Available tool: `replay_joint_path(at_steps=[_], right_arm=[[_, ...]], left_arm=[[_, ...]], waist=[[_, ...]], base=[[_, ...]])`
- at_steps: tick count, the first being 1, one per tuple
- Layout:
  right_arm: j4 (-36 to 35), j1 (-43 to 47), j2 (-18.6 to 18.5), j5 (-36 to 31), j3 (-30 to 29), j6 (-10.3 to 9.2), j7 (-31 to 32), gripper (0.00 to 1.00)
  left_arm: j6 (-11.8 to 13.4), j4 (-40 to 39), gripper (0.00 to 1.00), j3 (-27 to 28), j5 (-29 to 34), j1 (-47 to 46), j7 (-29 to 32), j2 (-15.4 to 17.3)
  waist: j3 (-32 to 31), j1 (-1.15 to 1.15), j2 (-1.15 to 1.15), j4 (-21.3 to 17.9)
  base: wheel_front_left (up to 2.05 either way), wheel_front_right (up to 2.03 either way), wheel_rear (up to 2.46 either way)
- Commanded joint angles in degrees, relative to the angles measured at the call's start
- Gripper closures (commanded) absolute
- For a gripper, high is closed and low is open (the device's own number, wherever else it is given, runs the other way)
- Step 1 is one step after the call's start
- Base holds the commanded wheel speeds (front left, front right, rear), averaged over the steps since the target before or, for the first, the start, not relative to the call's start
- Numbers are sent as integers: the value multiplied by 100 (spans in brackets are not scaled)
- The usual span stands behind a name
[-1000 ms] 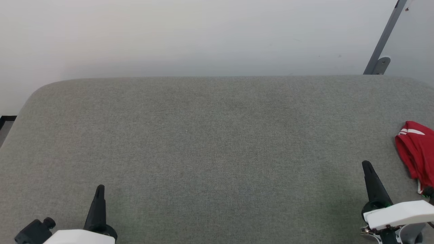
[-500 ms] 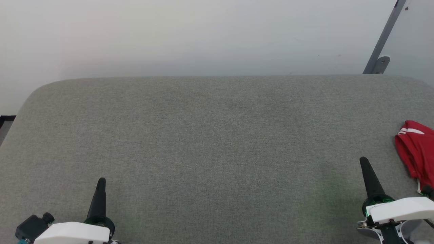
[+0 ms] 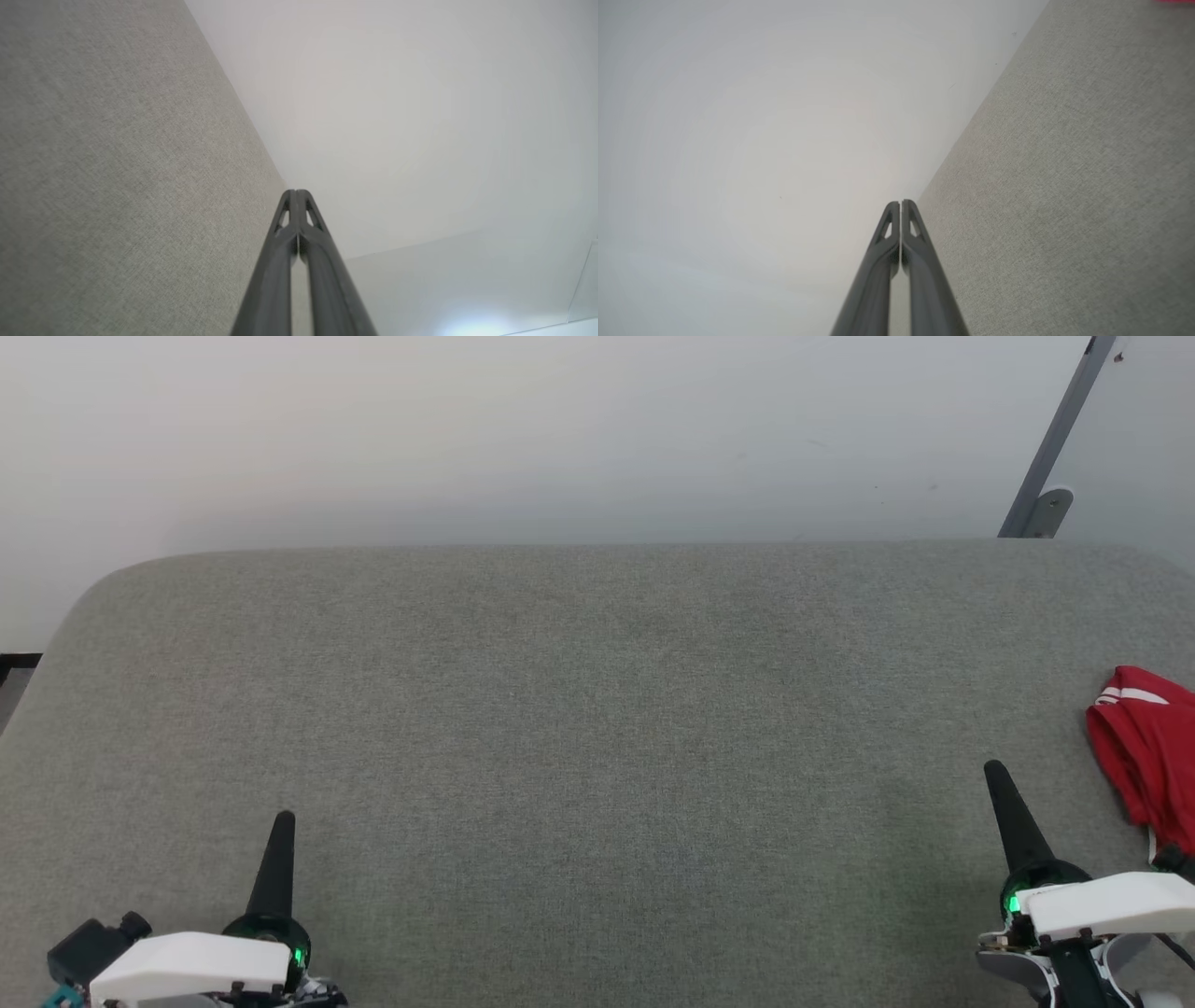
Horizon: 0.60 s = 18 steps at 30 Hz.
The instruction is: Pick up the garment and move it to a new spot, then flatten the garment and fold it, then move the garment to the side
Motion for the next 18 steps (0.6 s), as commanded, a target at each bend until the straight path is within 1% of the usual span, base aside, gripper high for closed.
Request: replay_joint_path(at_steps=[1, 18], right_arm=[[-14, -103, 1, 137, -22, 2, 33, 100], [142, -212, 65, 937, -28, 2, 147, 100]], left_arm=[[-11, -29, 100, 31, -140, -147, 37, -4], [-13, 73, 100, 75, -961, -345, 270, -42]], waist=[[1, 0, 0, -1], [16, 0, 0, -14]], base=[[0, 0, 0], [0, 0, 0]])
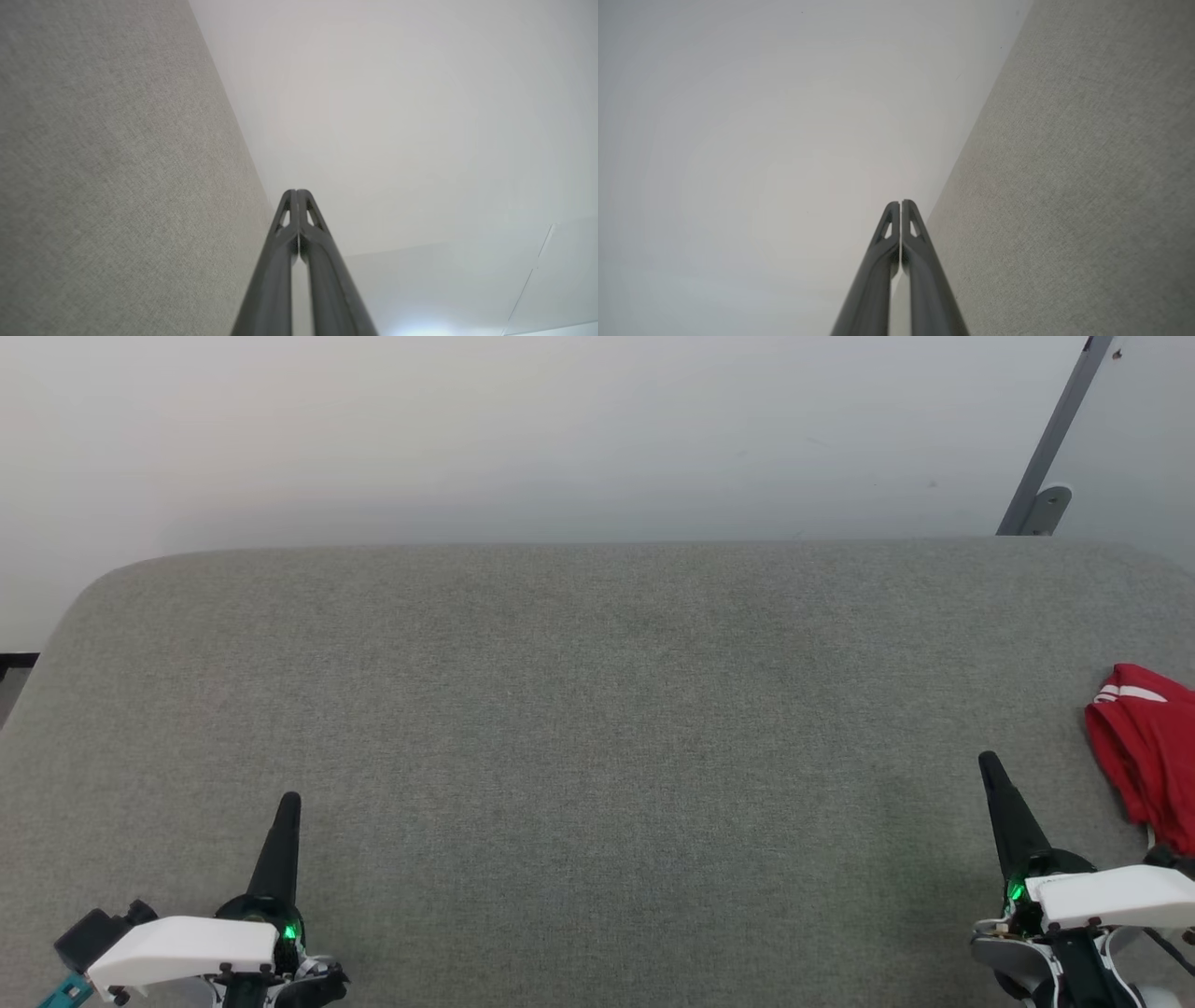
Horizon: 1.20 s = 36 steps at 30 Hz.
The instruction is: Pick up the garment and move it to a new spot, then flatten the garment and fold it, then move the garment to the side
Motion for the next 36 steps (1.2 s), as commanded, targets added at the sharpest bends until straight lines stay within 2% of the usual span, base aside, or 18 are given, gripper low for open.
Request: replay_joint_path(at_steps=[1, 25, 36], right_arm=[[22, -75, 16, 123, -21, 2, 33, 100], [203, -225, 95, 1122, -27, 2, 176, 100], [237, -229, 104, 1295, -25, 1, 194, 100]], left_arm=[[-14, 0, 100, 28, -152, -137, 42, 16], [-17, 118, 100, 92, -1167, -363, 331, -55], [-18, 140, 100, 113, -1312, -410, 404, -76]], waist=[[1, 0, 0, -1], [24, 0, 0, -21], [29, 0, 0, -26]], base=[[0, 0, 0], [0, 0, 0], [0, 0, 0]])
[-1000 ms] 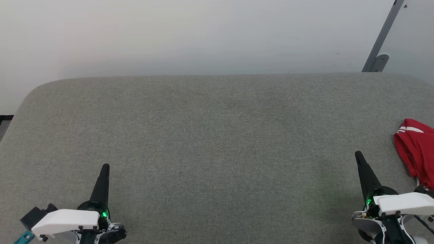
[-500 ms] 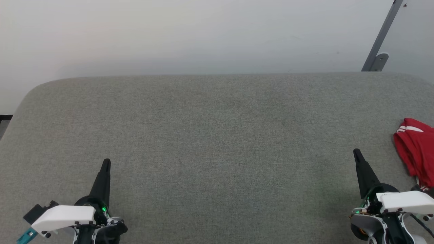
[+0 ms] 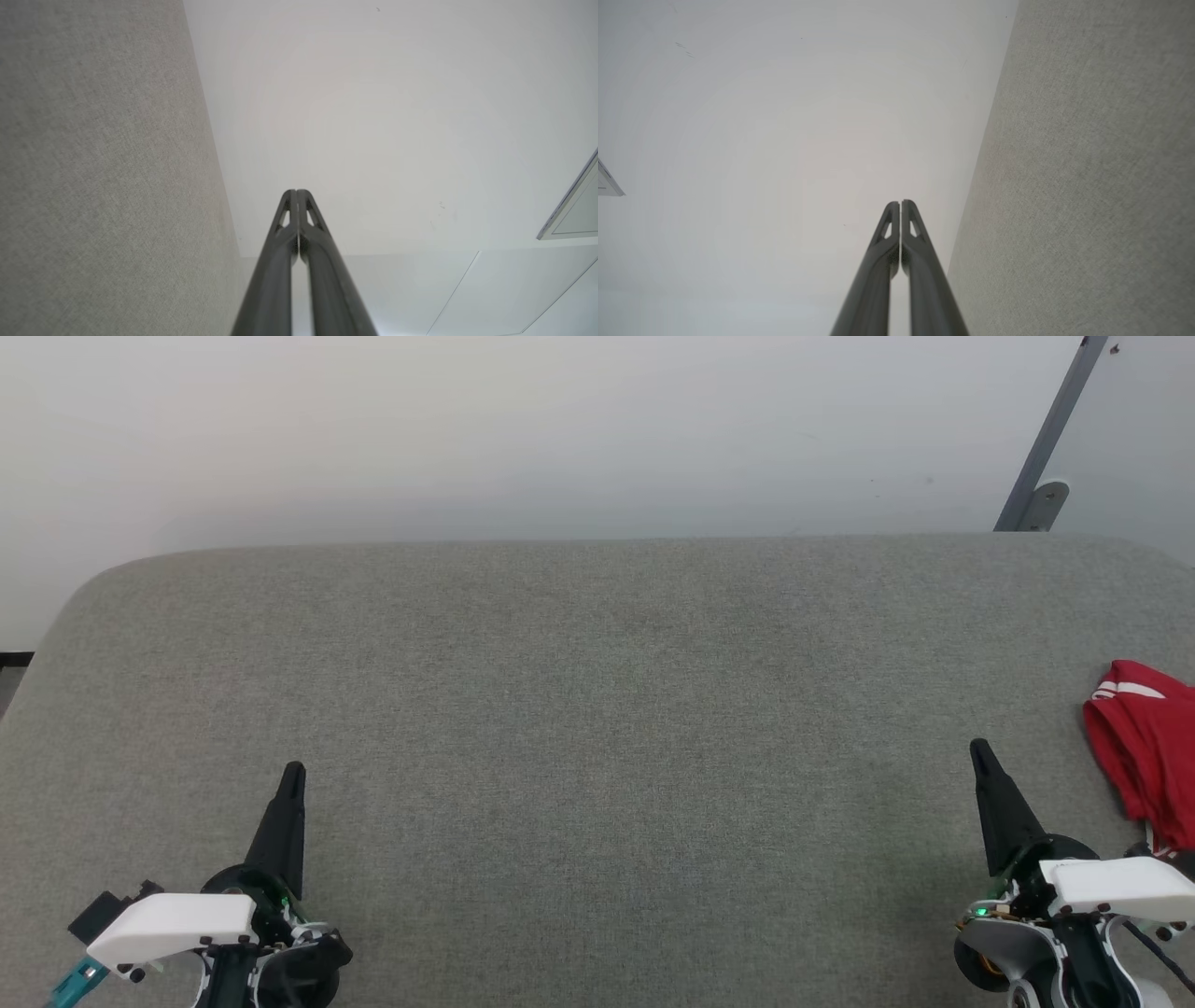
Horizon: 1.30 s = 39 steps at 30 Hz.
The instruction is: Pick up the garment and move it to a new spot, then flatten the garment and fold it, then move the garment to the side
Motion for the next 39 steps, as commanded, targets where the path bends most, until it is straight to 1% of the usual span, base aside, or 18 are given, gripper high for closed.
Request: replay_joint_path(at_steps=[1, 39], right_arm=[[18, -22, 10, 21, -5, 1, 7, 100], [17, -22, 10, 21, -3, 2, 7, 100]], left_arm=[[-18, 0, 100, 18, -2, -70, 32, -7], [-18, 0, 100, 63, 48, -75, 60, -39]], waist=[[0, 0, 0, 0], [0, 0, 0, 0]], base=[[0, 0, 0], [0, 0, 0]])
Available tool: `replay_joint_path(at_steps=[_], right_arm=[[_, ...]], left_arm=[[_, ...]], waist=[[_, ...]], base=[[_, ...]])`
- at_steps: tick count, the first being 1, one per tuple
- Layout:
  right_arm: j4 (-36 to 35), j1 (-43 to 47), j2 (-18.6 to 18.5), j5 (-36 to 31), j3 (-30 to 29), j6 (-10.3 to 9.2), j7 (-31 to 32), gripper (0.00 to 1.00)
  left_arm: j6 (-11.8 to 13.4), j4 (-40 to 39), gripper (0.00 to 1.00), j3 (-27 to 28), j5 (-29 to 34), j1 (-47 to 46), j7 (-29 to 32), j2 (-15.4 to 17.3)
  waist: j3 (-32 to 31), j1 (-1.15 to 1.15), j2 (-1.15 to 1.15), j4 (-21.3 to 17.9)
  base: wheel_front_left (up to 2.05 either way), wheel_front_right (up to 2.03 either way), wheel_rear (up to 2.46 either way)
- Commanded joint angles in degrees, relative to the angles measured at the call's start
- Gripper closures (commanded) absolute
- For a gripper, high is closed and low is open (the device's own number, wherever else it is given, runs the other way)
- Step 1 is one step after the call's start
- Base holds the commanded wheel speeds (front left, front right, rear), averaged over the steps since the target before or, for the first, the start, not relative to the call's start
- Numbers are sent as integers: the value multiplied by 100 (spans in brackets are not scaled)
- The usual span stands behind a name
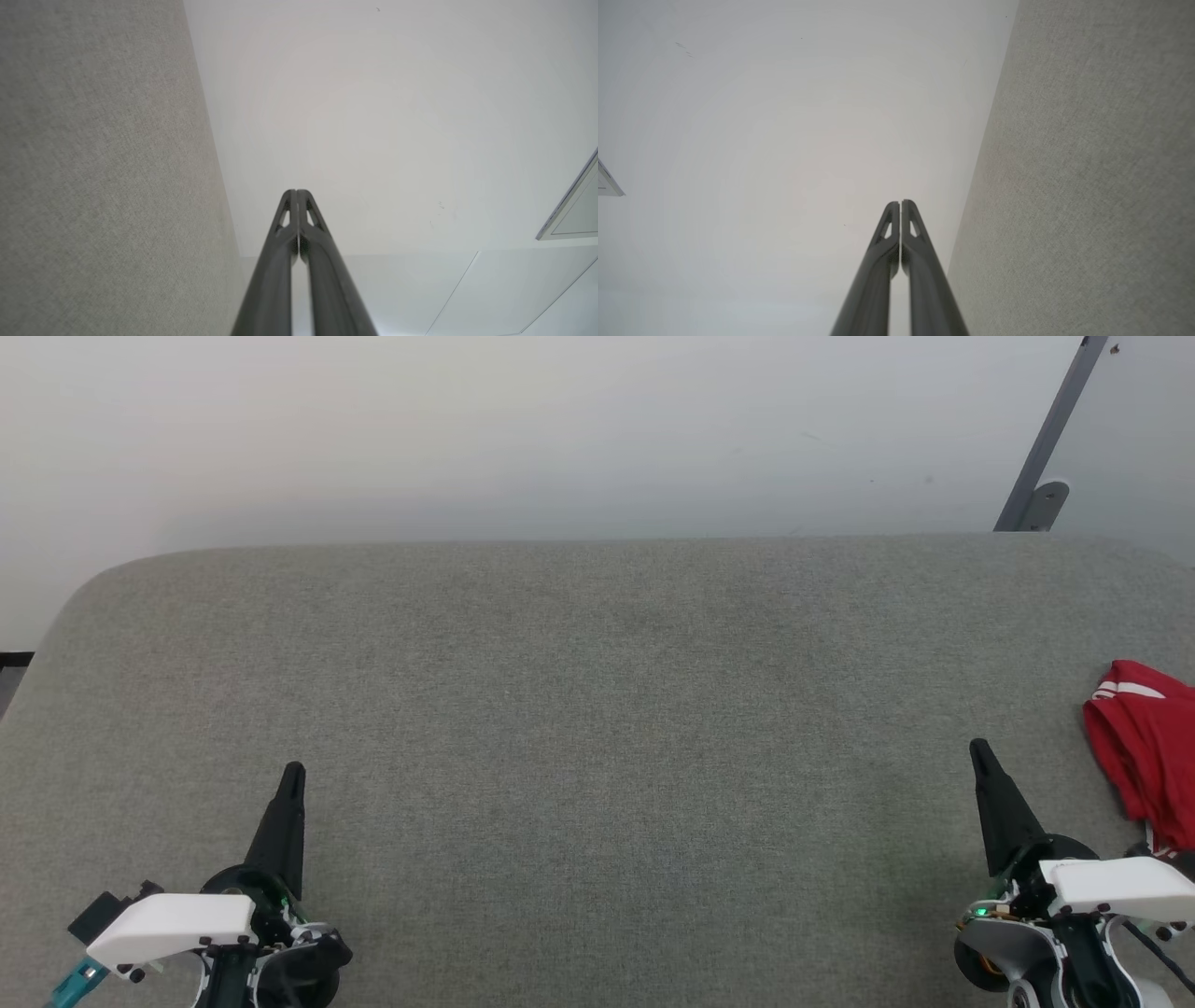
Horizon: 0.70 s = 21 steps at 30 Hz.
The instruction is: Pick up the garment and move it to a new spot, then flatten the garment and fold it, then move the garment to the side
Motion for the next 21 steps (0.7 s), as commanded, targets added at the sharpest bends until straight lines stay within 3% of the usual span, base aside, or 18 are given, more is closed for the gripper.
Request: replay_joint_path(at_steps=[1, 21], right_arm=[[16, -22, 10, 20, -3, 1, 7, 100], [16, -22, 11, 21, -3, 2, 6, 100]], left_arm=[[-18, -3, 100, 23, 33, -74, 18, -14], [-18, -2, 100, 39, 43, -76, 36, -27]], waist=[[0, 0, 0, 0], [0, 0, 0, 0]], base=[[0, 0, 0], [0, 0, 0]])
